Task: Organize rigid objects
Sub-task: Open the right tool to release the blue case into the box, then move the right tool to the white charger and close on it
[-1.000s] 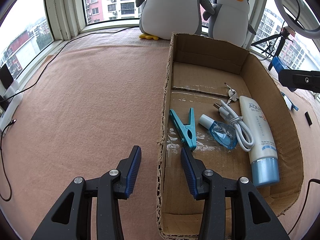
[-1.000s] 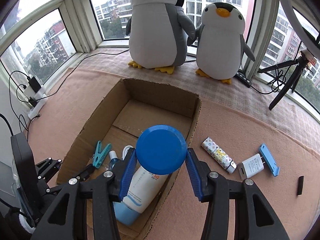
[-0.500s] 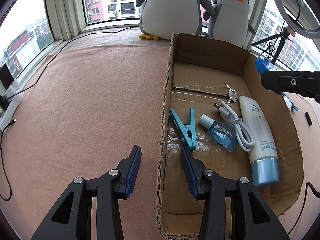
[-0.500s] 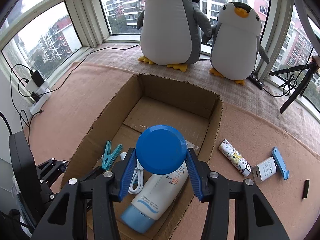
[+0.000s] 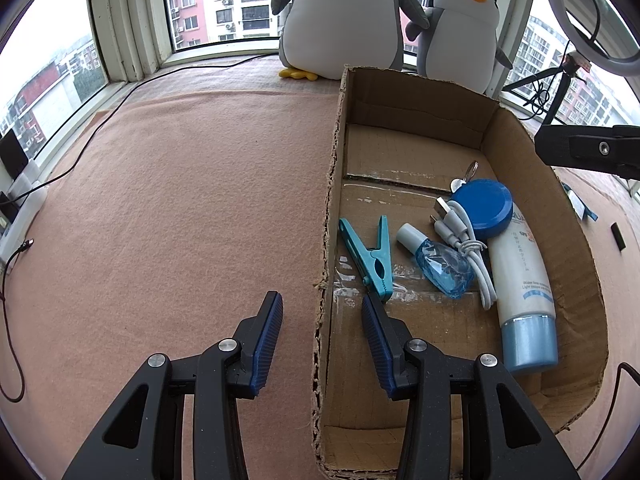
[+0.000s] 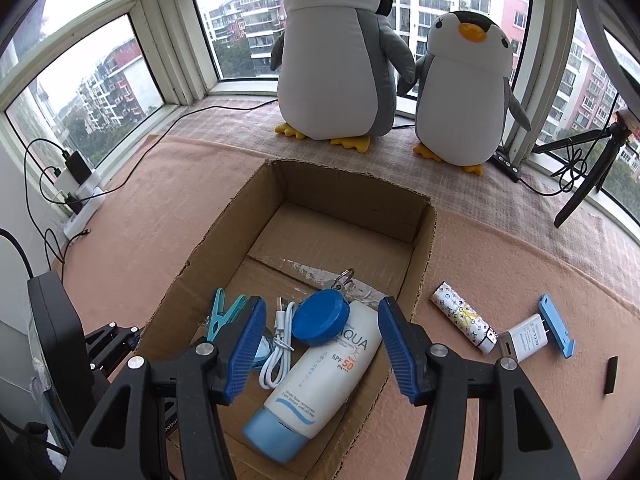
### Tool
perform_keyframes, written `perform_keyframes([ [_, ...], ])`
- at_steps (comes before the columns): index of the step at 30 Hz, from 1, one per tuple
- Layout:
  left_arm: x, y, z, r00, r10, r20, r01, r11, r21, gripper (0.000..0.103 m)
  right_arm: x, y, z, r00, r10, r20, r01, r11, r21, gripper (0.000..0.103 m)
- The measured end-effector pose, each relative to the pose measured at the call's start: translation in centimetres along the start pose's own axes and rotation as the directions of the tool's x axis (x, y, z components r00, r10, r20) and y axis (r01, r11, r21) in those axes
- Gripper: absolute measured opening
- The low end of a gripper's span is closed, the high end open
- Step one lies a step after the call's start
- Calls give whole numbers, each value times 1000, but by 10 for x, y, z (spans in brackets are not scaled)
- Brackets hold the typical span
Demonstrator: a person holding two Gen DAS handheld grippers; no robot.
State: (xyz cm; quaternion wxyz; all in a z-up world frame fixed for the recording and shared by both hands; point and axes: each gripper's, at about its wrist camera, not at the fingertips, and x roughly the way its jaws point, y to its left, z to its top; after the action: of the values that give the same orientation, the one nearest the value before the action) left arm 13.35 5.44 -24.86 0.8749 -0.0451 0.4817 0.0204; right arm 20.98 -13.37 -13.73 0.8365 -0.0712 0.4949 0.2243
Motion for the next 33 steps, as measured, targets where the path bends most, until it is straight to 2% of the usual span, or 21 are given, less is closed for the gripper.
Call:
perform_keyframes([
  [9,0,0,0,1000,-1,0,1,1000,-1,46,-15,-32,-3,999,-27,20,25,997,75,54],
  [14,0,0,0,1000,-1,0,1,1000,-2,46,-20,-69,-4,999,-47,16,43,981,187,54],
  [22,0,0,0,1000,0,0,0,1000,-1,46,-22,-129,-12,990,-143,-18,140,925,353,54],
  [33,0,0,1,1000,-5,-1,5,1000,-5,46,8,-179,-28,984,-139,-112,177,840,513,54],
])
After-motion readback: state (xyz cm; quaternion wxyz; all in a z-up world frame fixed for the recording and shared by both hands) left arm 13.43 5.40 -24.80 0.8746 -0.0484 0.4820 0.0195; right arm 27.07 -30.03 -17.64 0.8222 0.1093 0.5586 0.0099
